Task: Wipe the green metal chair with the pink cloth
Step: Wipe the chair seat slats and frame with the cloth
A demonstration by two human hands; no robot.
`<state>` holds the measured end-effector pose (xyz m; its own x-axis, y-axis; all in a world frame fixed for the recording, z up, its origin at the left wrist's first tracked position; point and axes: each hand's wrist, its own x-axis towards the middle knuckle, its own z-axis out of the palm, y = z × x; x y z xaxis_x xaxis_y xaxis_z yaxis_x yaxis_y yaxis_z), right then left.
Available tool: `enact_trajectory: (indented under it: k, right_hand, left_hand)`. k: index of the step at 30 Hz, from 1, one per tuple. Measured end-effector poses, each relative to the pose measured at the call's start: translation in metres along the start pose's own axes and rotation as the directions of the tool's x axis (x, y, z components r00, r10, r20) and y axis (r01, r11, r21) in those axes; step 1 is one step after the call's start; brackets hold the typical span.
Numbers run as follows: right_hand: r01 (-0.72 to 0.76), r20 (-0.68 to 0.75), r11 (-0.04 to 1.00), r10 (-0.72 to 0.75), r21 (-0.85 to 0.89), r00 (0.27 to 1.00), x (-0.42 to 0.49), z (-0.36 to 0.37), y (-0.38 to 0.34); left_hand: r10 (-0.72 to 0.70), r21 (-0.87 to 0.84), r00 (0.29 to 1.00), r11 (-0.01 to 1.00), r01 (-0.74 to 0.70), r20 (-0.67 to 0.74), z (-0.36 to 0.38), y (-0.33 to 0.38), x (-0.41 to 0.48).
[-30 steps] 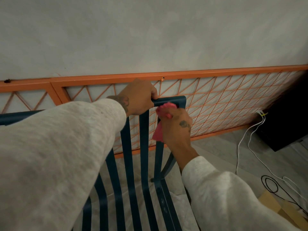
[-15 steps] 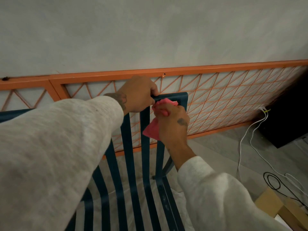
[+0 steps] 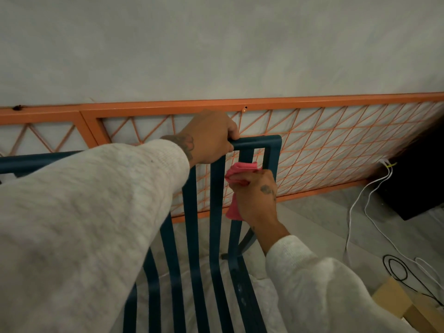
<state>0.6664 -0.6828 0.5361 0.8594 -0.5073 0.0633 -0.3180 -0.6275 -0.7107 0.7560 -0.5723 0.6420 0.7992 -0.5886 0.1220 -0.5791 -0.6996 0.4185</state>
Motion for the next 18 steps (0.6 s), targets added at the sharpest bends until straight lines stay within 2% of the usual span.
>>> enact_trajectory:
  k: [3, 6, 10, 12, 16, 18]
  right_hand:
    - [0.114, -0.077, 0.99, -0.108, 0.077, 0.991, 0.002, -0.006, -0.007]
    - [0.099, -0.127, 0.993, -0.09, 0.068, 0.988, 0.007, -0.003, -0.009]
    - [0.041, 0.029, 0.999, -0.042, 0.028, 0.999, 0.002, 0.012, 0.014]
    - [0.069, 0.044, 0.996, -0.072, 0.056, 0.996, 0.002, 0.005, 0.015]
    - [0.223, -0.124, 0.965, -0.206, 0.141, 0.971, 0.01, -0.013, -0.005]
    - [0.202, -0.143, 0.974, -0.187, 0.101, 0.972, 0.01, -0.01, -0.007]
  left_hand:
    - [0.004, -0.001, 1.0, 1.0, -0.004, -0.008, 0.001, -0.001, -0.001]
    - [0.008, -0.014, 1.0, 1.0, -0.008, -0.011, 0.003, -0.001, -0.002]
    - [0.001, -0.01, 1.0, 1.0, -0.001, -0.031, 0.006, -0.002, -0.003]
    - [0.003, 0.01, 0.999, 1.0, -0.003, -0.041, 0.009, -0.002, -0.004]
    - [-0.003, 0.029, 0.998, 1.0, 0.005, -0.07, 0.014, -0.003, -0.007]
    - [-0.012, 0.026, 0.997, 1.0, 0.014, -0.076, 0.014, -0.002, -0.006]
